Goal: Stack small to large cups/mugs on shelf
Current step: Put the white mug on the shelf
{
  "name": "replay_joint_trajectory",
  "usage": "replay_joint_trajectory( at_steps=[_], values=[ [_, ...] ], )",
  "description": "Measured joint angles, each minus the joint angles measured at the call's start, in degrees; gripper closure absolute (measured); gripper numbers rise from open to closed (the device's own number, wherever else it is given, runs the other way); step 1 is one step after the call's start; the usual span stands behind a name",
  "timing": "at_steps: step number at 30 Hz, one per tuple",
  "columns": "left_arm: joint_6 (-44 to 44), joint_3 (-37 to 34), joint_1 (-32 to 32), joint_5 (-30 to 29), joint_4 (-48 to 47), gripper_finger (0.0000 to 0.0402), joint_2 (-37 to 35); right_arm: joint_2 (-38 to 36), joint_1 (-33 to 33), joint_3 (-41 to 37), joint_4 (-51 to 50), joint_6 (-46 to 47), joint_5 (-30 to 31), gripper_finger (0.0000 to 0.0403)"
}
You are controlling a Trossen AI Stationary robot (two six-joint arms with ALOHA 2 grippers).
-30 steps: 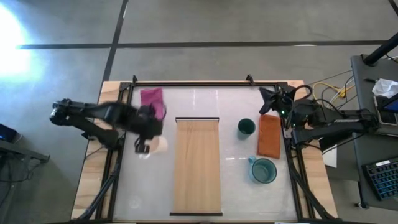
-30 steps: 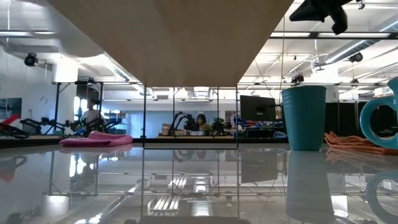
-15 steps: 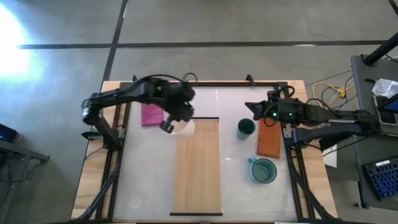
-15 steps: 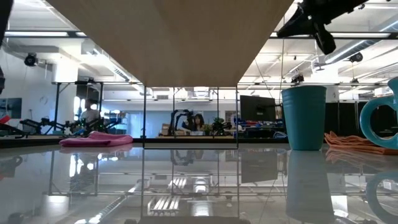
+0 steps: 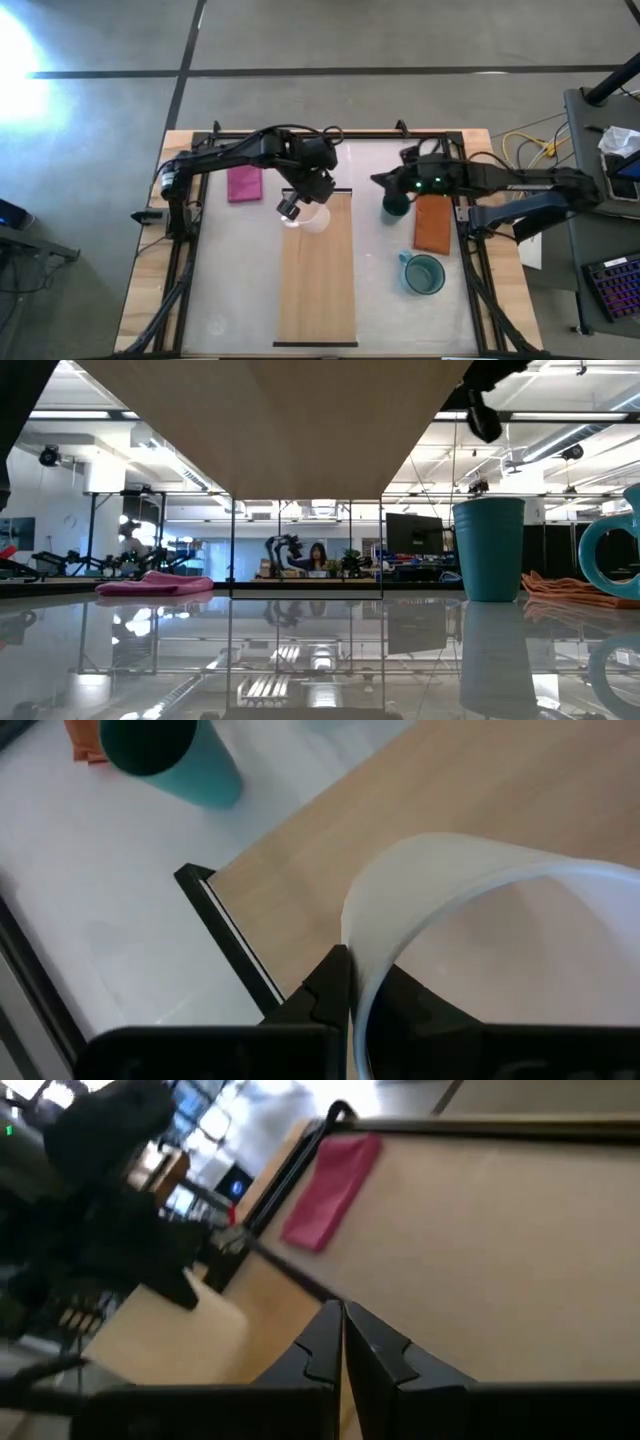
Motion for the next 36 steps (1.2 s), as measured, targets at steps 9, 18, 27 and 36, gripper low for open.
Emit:
replay_joint_trajectory(
  at_steps=[9,18,27,36],
  values=[
    [2.4,-0.9,-0.2,0.1,0.9,0.0402,0.4,10.3,3.0,9.4,-5.8,-0.3,-8.6,0.0394],
    [-1.4,-3.8,-0.9,0.4,4.1,0.0401,0.5,14.8,7.9,14.2,-12.0,0.6,-8.7,0.0394],
    [-4.6,-4.2,-1.0,0.2,5.3,0.0336,0.5,14.4,8.1,14.6,-11.6,0.3,-7.0,0.0389],
    [-6.5,-3.8,-1.8,-1.8,5.1,0.029,0.3,14.5,8.1,14.2,-14.1,0.2,-6.6,0.0379]
  ],
)
